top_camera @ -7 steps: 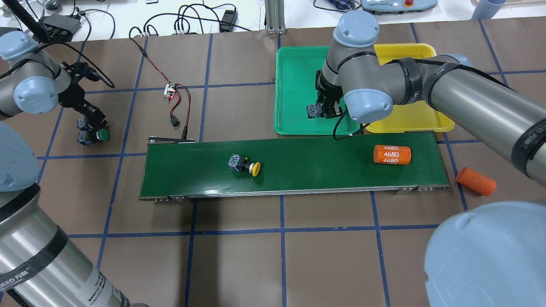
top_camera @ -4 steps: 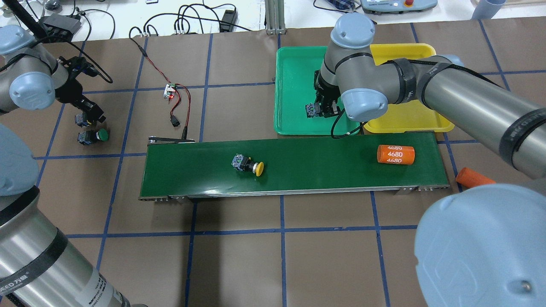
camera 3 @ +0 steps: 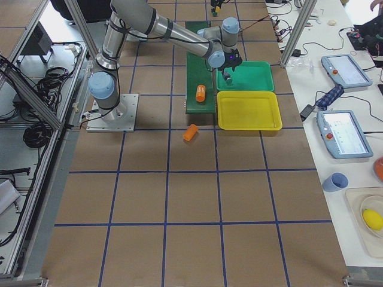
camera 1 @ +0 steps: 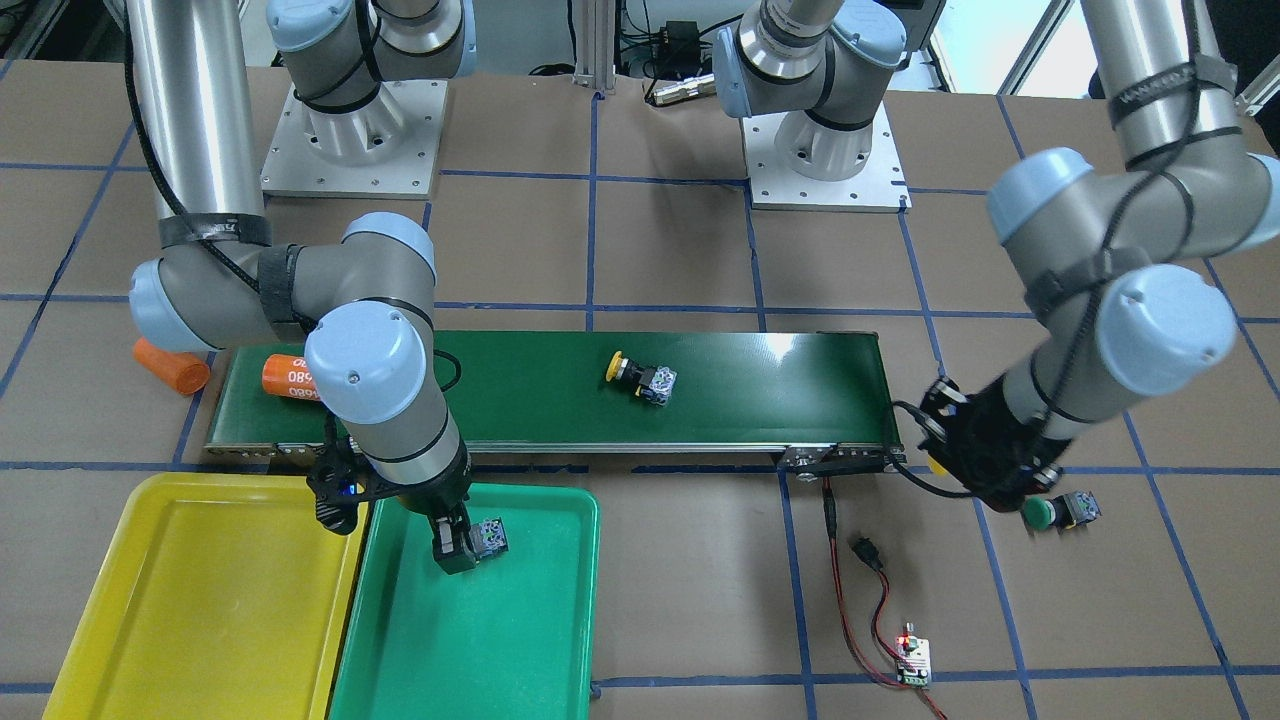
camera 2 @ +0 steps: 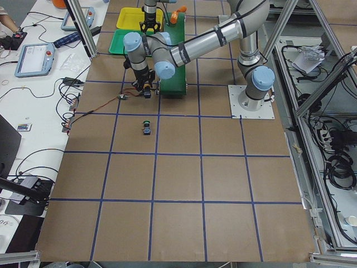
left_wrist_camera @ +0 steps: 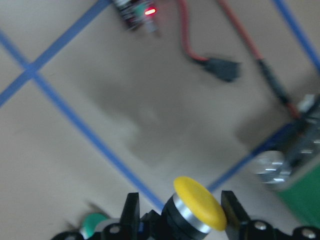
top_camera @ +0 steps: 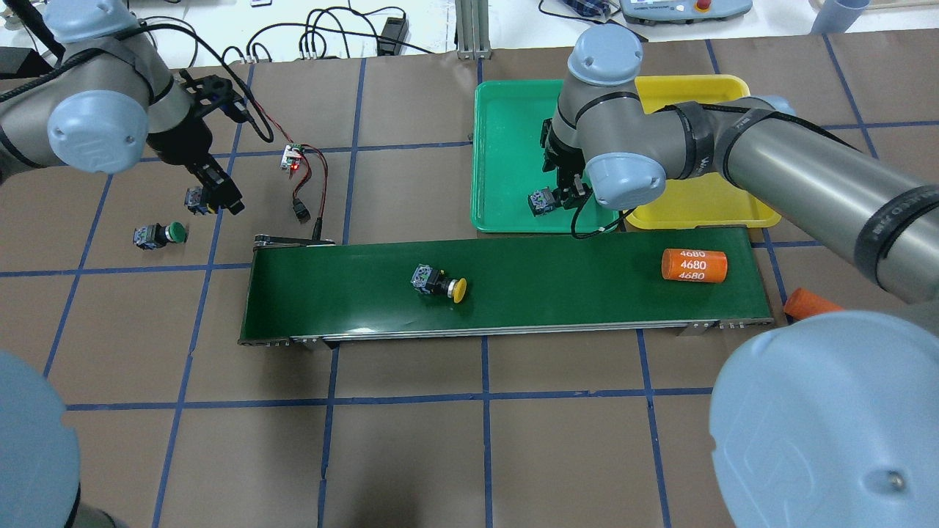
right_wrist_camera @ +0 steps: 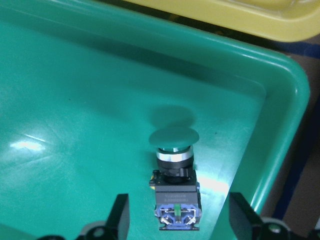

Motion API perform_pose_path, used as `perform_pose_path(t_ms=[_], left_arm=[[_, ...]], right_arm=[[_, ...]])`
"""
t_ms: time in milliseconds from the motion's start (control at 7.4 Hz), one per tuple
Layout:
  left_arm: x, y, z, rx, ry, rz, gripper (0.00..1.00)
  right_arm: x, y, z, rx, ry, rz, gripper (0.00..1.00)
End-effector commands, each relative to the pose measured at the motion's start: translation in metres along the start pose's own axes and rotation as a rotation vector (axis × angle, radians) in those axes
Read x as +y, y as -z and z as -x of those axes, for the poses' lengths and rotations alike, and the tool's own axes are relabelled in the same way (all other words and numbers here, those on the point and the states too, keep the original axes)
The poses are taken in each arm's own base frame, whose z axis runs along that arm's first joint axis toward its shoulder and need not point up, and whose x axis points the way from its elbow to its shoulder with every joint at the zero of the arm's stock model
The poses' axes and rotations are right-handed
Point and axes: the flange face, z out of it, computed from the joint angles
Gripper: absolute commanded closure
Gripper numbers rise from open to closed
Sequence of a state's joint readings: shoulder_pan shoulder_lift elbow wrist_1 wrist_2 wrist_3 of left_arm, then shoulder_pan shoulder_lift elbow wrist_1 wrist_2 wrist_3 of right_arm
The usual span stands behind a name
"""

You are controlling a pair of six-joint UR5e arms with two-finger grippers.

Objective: Sort buttons by color to trays
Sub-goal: 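Open right gripper over green tray while left sets yellow button on belt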

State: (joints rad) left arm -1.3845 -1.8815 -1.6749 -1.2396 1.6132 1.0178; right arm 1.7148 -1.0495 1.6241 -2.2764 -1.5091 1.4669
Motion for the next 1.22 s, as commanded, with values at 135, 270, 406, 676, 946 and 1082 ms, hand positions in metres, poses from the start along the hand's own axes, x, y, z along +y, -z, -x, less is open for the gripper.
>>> perform_pose_path(t_ms=[135,270,406,676,946,1082], left_arm=[[-0.011,-0.035,-0.111,-0.08,-0.121,-0.033,1.0],[-0.015,-0.042,-0.116,-0.072,-0.067,-0.028,1.0],[-0.015,-0.052,-0.123,-0.056,0.034,-0.012,1.0],[-0.015,-0.056,-0.136,-0.056,0.043,-0.01,0.52],[-0.015,-0.051,-0.137,-0.068,0.034,-0.033,0.15],[-0.018,-0.035,-0.133,-0.083,0.036,-0.065,0.15]], right_arm=[[0.001,0.017,-0.006,-0.007,-0.003,0.0,0.0],[0.002,0.028,-0.01,-0.018,-0.006,0.005,0.0],[0.005,0.037,-0.017,-0.007,-0.002,0.01,0.0],[0.011,0.076,-0.044,0.025,0.004,0.004,0.0],[0.022,0.112,-0.074,0.1,-0.008,0.007,0.0],[0.024,0.112,-0.079,0.136,-0.032,0.009,0.0]])
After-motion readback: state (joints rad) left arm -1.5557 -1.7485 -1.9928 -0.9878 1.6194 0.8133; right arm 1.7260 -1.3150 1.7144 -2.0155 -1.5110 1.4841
